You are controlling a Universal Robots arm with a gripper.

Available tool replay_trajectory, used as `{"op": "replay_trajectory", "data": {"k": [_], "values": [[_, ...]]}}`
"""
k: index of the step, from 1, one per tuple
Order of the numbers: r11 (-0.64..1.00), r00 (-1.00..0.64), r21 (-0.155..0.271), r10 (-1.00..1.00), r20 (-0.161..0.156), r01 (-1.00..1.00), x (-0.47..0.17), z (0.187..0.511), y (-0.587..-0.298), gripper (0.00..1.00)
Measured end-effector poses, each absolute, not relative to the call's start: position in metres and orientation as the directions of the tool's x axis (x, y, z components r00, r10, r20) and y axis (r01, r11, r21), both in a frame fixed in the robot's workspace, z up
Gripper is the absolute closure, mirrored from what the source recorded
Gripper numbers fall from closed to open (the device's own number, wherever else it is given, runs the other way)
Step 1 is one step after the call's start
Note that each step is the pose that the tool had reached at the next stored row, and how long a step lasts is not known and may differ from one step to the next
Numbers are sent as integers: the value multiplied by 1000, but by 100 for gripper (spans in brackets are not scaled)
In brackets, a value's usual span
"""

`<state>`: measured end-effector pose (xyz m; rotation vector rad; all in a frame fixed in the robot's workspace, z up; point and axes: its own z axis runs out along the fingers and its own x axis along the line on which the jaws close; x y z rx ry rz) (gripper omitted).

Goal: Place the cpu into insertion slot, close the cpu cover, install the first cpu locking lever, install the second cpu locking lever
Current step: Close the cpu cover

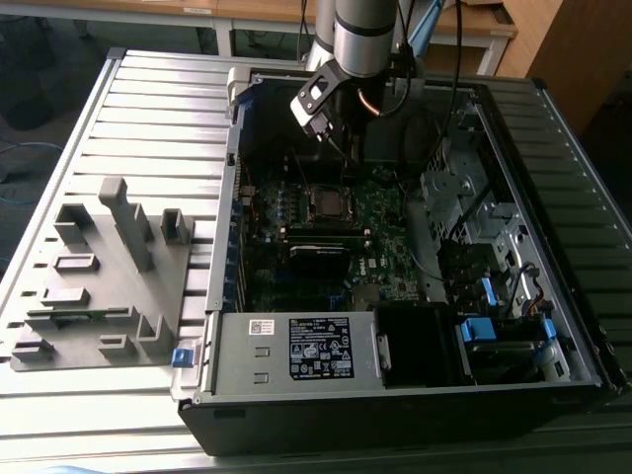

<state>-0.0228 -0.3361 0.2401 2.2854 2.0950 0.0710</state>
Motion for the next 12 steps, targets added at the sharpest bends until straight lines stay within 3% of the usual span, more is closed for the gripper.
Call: {"op": "replay_trajectory", "data": {"k": [12], "values": [[-81, 81, 61, 997, 2, 995, -30, 237, -336, 89]]}}
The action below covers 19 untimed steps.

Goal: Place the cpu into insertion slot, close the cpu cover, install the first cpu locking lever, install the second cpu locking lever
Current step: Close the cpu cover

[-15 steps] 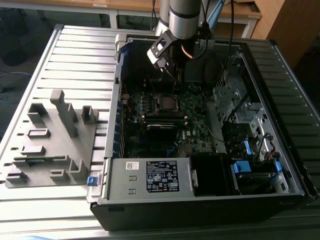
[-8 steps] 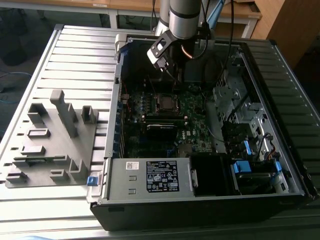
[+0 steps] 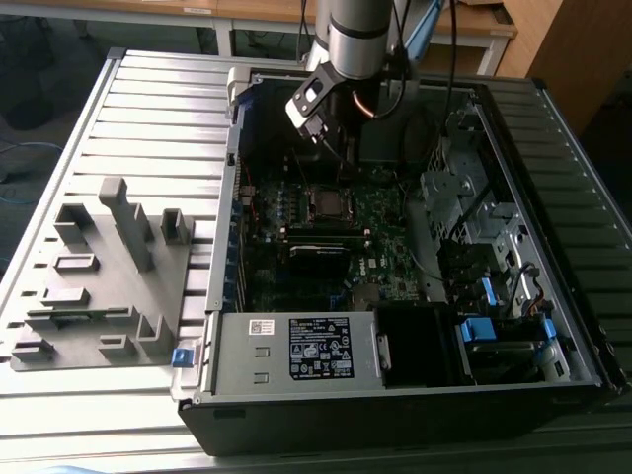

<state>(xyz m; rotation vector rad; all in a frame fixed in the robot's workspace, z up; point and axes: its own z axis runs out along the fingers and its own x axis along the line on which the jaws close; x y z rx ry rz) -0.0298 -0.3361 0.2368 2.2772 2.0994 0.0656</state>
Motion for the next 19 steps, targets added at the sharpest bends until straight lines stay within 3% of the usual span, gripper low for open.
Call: {"op": "replay_trajectory", "data": {"k": [19], "values": [[-77, 78, 62, 997, -11, 995, -42, 229, -336, 89]]}}
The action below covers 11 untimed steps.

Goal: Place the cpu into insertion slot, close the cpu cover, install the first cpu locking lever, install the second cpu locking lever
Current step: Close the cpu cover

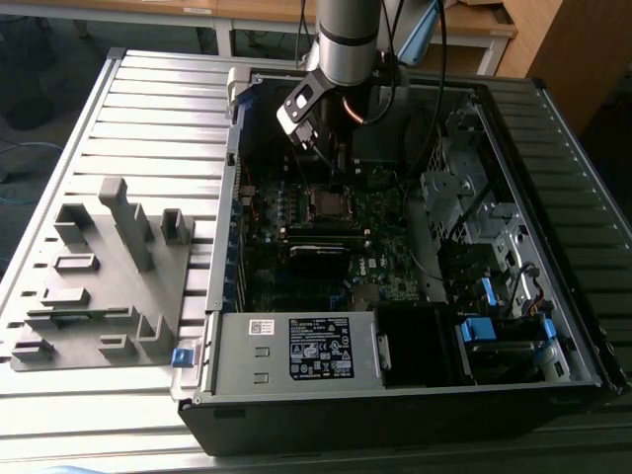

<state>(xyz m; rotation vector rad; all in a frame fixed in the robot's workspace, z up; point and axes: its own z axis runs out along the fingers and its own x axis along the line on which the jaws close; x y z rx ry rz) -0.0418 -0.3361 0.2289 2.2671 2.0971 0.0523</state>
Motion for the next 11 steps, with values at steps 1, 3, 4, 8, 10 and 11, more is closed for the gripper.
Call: {"op": "replay_trajectory", "data": {"k": [1, 3, 4, 8, 10, 11], "values": [[-77, 78, 62, 997, -11, 995, -42, 229, -336, 89], [-76, 77, 62, 997, -11, 995, -42, 229, -336, 89], [-71, 71, 62, 997, -11, 996, -42, 229, -336, 89], [-17, 17, 62, 1000, -11, 998, -42, 229, -336, 89], [5, -4, 62, 1000, -11, 998, -42, 229, -336, 89], [6, -5, 62, 1000, -11, 998, -42, 229, -336, 89]]}}
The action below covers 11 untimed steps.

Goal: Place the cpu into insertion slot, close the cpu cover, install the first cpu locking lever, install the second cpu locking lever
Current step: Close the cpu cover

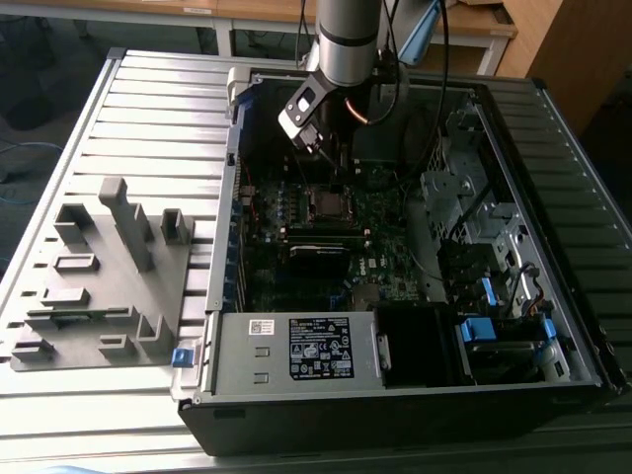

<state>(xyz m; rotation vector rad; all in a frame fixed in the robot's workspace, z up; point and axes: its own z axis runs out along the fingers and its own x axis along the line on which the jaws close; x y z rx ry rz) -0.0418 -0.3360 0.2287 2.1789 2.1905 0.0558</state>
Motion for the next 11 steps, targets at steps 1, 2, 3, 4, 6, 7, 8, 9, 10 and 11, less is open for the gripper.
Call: {"op": "replay_trajectory", "data": {"k": [1, 2, 3, 4, 6, 7, 8, 9, 10, 11], "values": [[6, -5, 62, 1000, -11, 998, -42, 229, -336, 89], [6, -5, 62, 1000, -11, 998, -42, 229, -336, 89], [6, -5, 62, 1000, -11, 998, -42, 229, -336, 89], [6, -5, 62, 1000, -11, 998, -42, 229, -336, 89], [6, -5, 62, 1000, -11, 998, -42, 229, -336, 89], [6, -5, 62, 1000, -11, 998, -42, 229, -336, 89], [6, -5, 62, 1000, -11, 998, -42, 229, -336, 89], [7, -6, 62, 1000, -11, 998, -42, 229, -336, 89], [10, -9, 62, 1000, -11, 998, -42, 229, -336, 89], [14, -13, 62, 1000, -11, 998, -42, 229, -336, 89]]}}
